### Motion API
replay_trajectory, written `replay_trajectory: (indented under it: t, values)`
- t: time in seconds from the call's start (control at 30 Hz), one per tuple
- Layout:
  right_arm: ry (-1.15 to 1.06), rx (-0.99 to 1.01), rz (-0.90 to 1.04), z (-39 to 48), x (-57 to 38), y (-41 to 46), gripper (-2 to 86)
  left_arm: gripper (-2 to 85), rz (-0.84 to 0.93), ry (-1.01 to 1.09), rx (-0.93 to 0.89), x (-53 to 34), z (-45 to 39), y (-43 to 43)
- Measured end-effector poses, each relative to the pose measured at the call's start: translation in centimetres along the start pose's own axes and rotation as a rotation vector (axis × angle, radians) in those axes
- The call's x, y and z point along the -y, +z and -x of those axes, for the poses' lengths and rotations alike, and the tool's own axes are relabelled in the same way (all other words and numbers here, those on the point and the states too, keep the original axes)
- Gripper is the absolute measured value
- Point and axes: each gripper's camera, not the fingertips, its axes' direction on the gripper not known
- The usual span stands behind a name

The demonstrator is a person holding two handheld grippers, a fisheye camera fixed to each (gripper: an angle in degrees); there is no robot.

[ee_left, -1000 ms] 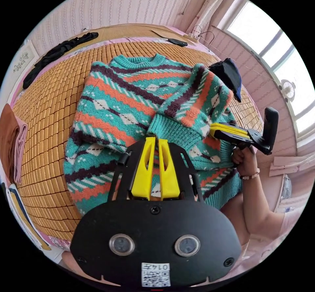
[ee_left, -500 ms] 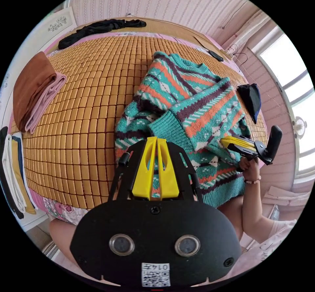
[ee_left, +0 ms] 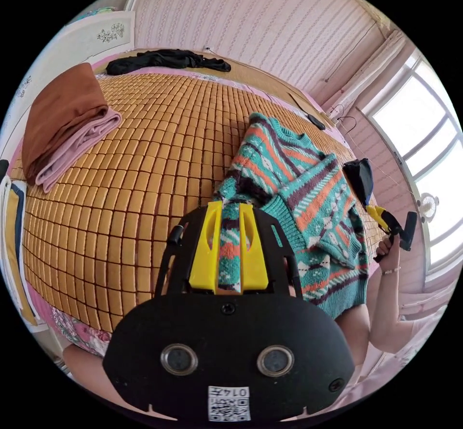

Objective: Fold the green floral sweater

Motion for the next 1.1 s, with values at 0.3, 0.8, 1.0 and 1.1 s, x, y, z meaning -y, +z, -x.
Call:
replay_trajectory:
  t: [0.3, 0.8, 1.0, 1.1]
  values:
    - [-0.045, -0.386, 0.33, -2.9, 17.6, 15.0, 24.5, 13.1, 0.058, 0.163, -0.076, 13.6, 0.2, 4.0]
    - [0.0, -0.102, 0.251, -6.2, 22.4, 10.0, 2.7, 5.0, 0.133, 0.242, -0.16, 14.7, 3.3, 1.4]
    - [-0.261, -0.007, 0.227, 3.6, 22.0, 2.7, 2.5, 5.0, -0.051, 0.424, -0.199, 11.9, 5.0, -14.1]
    - [-0.369, -0.019, 0.29, 5.4, 15.6, 0.5, 2.4, 5.2, -0.002, 0.538, -0.269, 4.7, 6.5, -18.7]
